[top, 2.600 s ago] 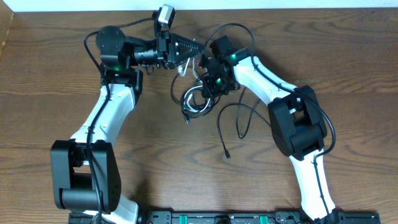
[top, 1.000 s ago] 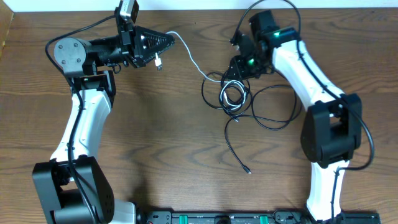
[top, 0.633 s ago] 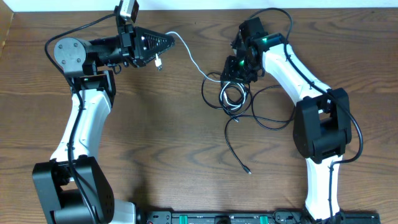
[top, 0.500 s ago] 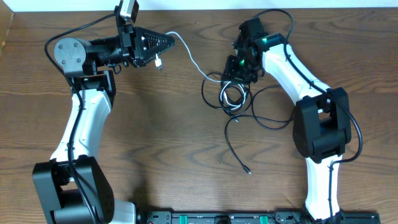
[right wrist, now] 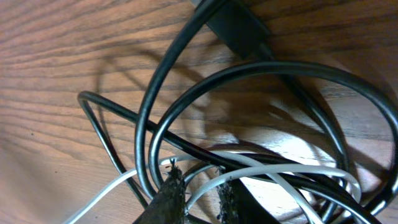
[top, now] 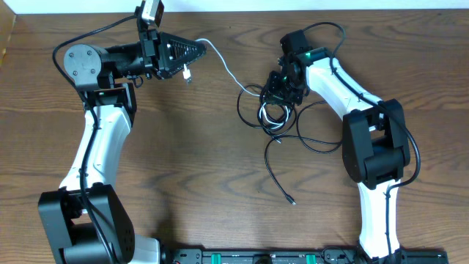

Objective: Untangle cables

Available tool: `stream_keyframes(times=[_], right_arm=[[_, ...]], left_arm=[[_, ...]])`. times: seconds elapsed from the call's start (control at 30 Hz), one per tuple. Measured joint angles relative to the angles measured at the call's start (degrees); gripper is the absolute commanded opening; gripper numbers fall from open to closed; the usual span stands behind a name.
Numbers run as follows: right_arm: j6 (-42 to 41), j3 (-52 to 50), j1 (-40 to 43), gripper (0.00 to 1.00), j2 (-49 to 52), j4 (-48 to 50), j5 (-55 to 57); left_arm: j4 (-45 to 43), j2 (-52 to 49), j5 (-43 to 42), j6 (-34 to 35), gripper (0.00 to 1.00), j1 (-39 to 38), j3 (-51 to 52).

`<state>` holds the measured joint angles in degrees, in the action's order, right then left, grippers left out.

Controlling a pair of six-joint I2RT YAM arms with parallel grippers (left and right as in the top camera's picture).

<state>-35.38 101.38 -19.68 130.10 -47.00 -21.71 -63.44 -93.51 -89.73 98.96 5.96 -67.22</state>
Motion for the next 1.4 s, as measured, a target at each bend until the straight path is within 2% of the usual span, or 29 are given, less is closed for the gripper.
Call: stream_keyframes(times=[0.2, 0.43, 0.53, 0.57, 0.7, 0.8, 0.83, 1.0, 1.03, 1.07, 1.13, 1.23, 1.33, 1.4], right_arm=[[0.7, -0.4, 0.0, 0.01, 0.0, 1.8, 0.3], [10.8, -0.9, 1.6, 0.01, -1.8, 3.0, -4.6], [19.0, -0.9, 2.1, 0.01, -5.7, 1.7, -8.9], [22.4, -0.9, 2.2, 0.01, -7.8, 0.9, -10.9], [29.2, -0.9, 2.2, 0.01, -11.8, -0.4, -16.0], [32.3, -0.9, 2.3, 0.01, -13.9, -0.4, -19.5], [32.9, -0.9, 2.4, 0.01, -14.3, -0.4, -20.3], [34.6, -0.9, 3.4, 0.01, -17.6, -0.6, -22.7], [34.6, -0.9, 3.7, 0.03, -18.1, -0.5, -22.9], [34.5, -0.9, 4.1, 0.14, -18.8, -0.5, -23.1], [33.2, -0.9, 4.6, 0.18, -19.2, -0.9, -22.0], [30.3, -0.9, 4.6, 0.41, -18.9, -2.3, -17.8], [27.7, -0.9, 4.3, 0.48, -17.6, -3.4, -14.3], [26.8, -0.9, 4.1, 0.49, -15.9, -3.3, -13.2]], left_arm=[[0.0, 0.0, 0.0, -0.3, 0.07, 0.0, 0.0], [0.0, 0.0, 0.0, -7.7, 0.08, 0.0, 0.8], [0.3, 0.0, 0.0, -10.3, 0.17, 0.0, 3.3], [0.7, -0.1, 0.0, -11.3, 0.23, 0.0, 4.4], [2.6, -1.0, 0.0, -14.1, 0.38, 0.0, 7.0], [3.9, -2.6, 0.0, -15.6, 0.74, 0.0, 8.1], [4.1, -3.3, 0.0, -16.3, 0.79, 0.0, 8.3], [4.6, -4.7, 0.0, -16.9, 0.88, 0.0, 8.5], [4.6, -4.7, 0.0, -17.0, 0.92, 0.0, 8.5], [4.6, -4.7, 0.0, -17.0, 0.94, 0.0, 8.5], [4.7, -4.7, 0.0, -17.6, 0.97, 0.0, 8.5], [4.6, -4.7, 0.0, -18.2, 0.97, 0.0, 8.5], [5.0, -4.9, 0.3, -19.4, 0.98, 0.0, 8.6], [8.0, -5.2, 1.2, -21.5, 0.98, 0.0, 9.2]])
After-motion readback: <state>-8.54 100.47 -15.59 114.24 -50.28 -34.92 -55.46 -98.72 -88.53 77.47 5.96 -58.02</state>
